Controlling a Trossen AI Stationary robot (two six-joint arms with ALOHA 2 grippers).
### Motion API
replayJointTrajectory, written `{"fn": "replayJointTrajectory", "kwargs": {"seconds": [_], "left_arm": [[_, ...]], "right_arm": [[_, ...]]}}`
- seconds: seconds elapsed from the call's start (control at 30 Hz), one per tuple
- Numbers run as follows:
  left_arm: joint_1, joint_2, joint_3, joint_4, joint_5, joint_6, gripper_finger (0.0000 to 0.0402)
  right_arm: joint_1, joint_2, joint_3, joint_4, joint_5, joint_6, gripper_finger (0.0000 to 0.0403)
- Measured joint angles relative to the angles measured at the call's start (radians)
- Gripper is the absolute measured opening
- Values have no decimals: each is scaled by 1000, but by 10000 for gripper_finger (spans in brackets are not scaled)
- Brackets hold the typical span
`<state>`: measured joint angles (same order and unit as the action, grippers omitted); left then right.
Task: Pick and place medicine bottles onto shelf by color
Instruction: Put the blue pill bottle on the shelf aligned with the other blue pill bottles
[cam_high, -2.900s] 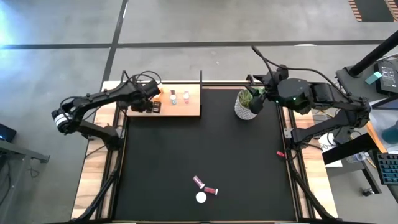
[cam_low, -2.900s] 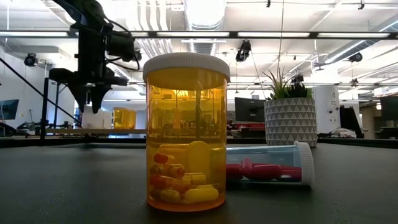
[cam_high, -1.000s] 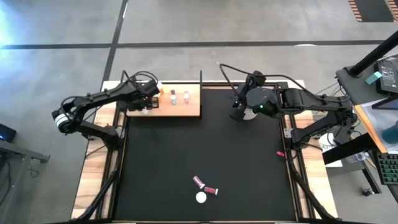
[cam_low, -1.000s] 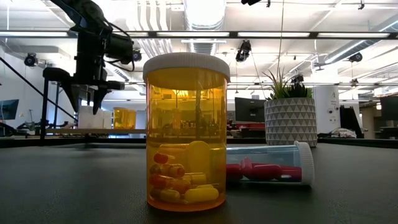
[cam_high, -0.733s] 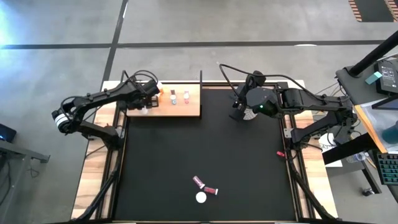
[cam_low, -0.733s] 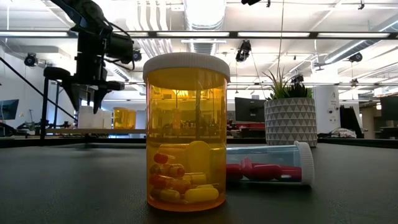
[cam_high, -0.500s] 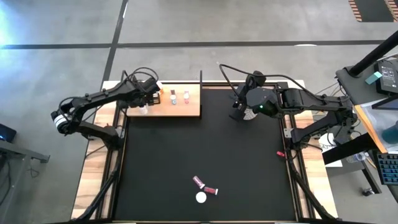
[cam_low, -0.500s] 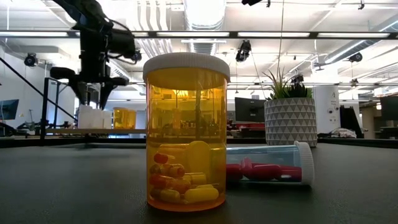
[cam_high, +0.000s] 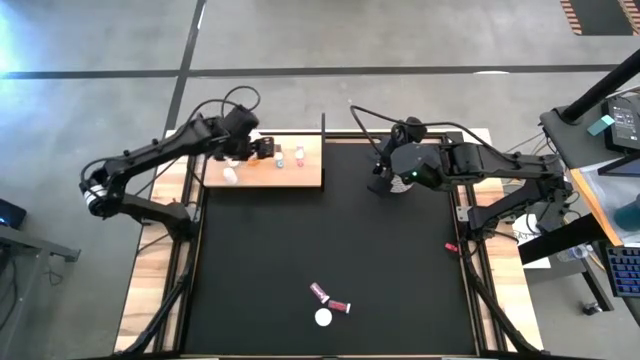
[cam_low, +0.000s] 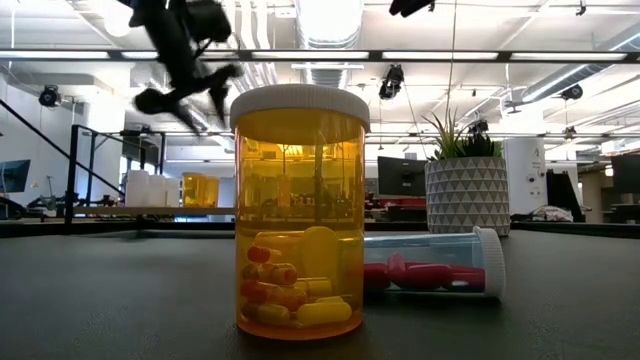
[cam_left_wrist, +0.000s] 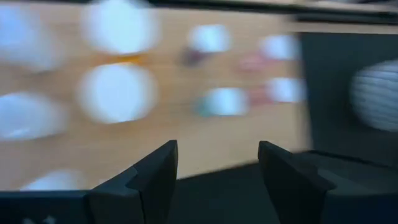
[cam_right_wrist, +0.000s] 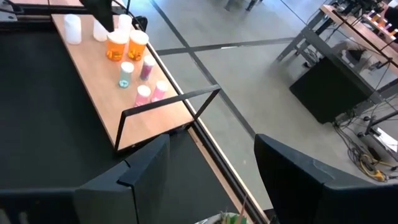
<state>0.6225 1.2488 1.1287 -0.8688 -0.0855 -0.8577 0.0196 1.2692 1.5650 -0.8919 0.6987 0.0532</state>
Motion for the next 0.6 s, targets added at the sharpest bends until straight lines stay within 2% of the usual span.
{"fn": "replayJointTrajectory", "kwargs": {"seconds": [0.17, 0.6], "left_arm": [[-114, -12, 8, 235, 105, 9, 206], [-485, -8, 6, 683, 107, 34, 206]], "right_arm": [[0, 9, 0, 3, 0, 0, 226], [0, 10, -3, 96, 0, -65, 226]]}}
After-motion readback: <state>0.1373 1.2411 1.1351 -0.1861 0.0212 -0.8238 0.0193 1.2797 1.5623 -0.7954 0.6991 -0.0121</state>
